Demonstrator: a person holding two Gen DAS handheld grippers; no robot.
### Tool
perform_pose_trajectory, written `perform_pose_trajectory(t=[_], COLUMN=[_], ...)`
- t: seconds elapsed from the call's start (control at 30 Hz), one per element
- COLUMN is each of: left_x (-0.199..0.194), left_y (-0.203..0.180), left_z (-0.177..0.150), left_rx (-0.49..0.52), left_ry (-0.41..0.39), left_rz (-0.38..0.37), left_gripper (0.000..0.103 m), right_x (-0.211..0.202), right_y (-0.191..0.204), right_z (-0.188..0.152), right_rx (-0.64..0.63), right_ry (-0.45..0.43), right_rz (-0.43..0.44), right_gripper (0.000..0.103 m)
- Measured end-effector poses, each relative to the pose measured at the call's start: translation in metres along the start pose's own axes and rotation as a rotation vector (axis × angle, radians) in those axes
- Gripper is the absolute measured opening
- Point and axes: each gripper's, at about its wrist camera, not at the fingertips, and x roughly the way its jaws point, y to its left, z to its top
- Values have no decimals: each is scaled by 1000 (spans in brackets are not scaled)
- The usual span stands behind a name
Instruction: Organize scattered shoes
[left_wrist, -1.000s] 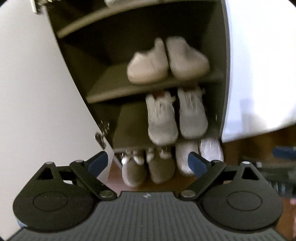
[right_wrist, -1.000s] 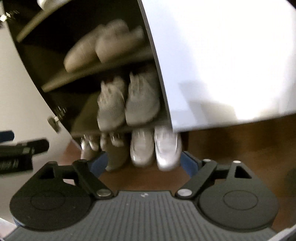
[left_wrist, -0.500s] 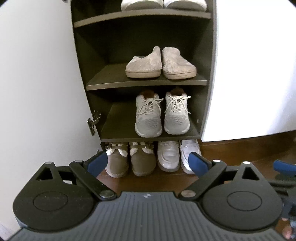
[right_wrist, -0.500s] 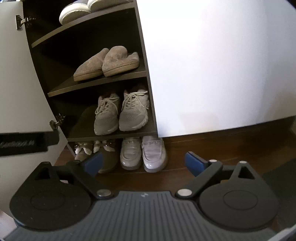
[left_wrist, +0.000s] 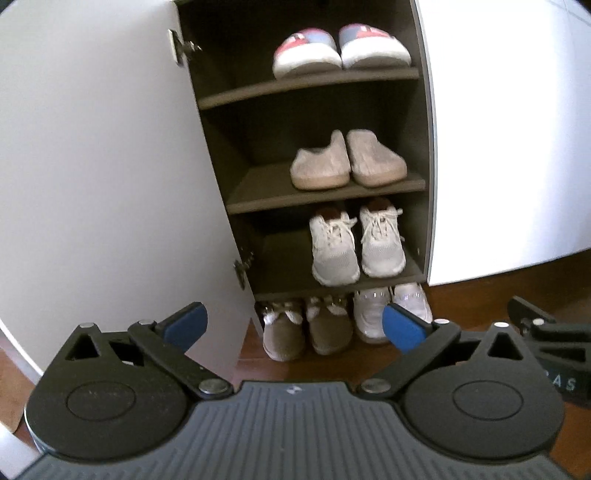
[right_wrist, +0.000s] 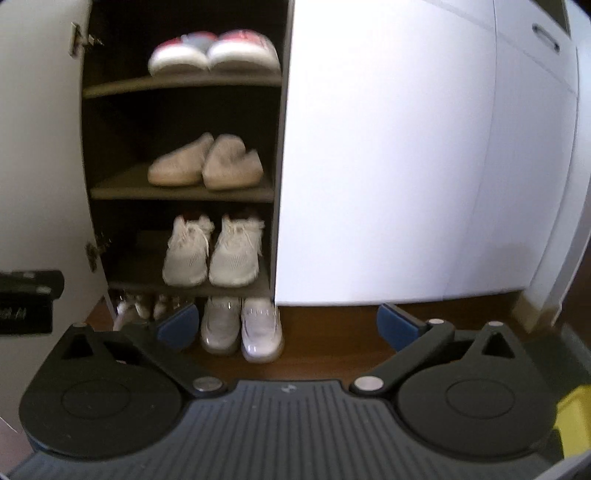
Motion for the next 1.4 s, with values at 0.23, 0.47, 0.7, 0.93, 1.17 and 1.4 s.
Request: perform_pose_trajectory(t=[0.23,0.47,0.7,0.93,1.17,1.4], left_x=[-17,-26,-29,-34,-38,-39], left_y=[12,17,25,27,27,27], left_z=[4,-2,-5,-1,6,9], left_rx=[-45,-35,-65,-50,-51,-54], left_ry=[3,18,21,-4,-34,-52], left_rz=[25,39,-2,14,38,41], left_gripper=[102,102,102,102,102,102], right_x=[-13,-16,-22,-27,-32,-33], right_y=[-25,-6,-1,2,3,3], right_z=[16,20,18,27,41,52], right_rx=[192,73,58,54,49,36], right_ry=[20,70,80,65,27,0], right_rz=[160,151,132,113,122,117], right_gripper=[102,102,102,102,102,102])
